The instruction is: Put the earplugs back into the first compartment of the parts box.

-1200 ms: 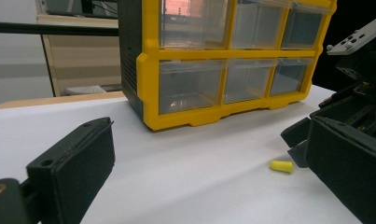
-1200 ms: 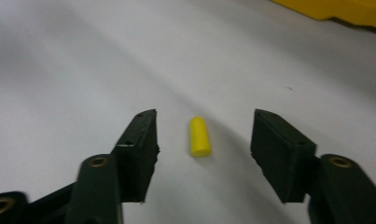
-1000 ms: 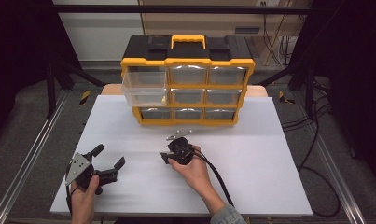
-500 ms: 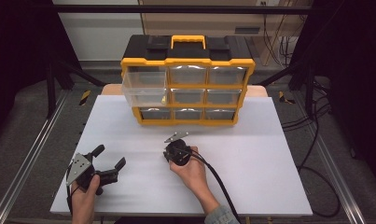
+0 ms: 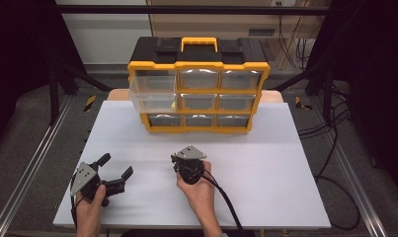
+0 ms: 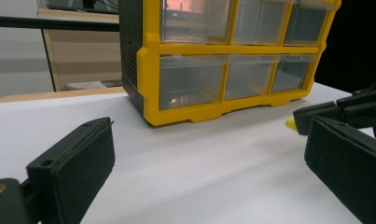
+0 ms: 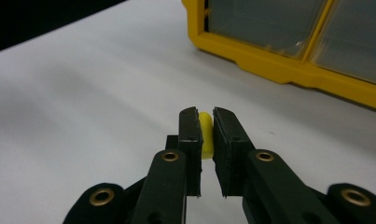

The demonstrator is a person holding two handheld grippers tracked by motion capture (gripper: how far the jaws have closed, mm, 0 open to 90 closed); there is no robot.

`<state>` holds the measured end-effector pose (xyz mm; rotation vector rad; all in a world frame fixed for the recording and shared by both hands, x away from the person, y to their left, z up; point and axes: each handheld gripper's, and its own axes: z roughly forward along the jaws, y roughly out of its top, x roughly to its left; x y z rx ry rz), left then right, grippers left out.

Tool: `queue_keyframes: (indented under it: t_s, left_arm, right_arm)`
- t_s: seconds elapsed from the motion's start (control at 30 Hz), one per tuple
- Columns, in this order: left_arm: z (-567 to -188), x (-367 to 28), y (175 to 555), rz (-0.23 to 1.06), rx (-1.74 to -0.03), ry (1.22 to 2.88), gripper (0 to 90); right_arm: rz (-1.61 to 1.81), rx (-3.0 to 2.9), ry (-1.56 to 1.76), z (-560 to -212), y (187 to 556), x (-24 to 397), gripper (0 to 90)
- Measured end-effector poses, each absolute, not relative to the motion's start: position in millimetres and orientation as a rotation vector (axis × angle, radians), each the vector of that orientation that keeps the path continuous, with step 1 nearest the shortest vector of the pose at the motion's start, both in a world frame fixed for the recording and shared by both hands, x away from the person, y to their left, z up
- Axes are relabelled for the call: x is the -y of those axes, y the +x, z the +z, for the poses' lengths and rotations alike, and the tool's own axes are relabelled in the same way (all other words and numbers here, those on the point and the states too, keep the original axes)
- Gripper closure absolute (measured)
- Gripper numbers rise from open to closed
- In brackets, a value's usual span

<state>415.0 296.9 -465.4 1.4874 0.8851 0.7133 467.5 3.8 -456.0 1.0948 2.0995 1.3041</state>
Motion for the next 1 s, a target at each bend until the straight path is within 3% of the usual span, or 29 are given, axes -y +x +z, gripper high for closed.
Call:
queue_keyframes:
  t_s: [0.43,1.0]
  left_arm:
    - [-465,-299,415,0.723,-0.891,1.483,1.4]
    - [-464,-298,414,0.724,-0.883,1.484,1.3]
  right_arm:
    - [1.403,-1.944,1.152,-441,463,28,82.4]
    - [1.437,-1.905,1.127,-427,452,31,82.4]
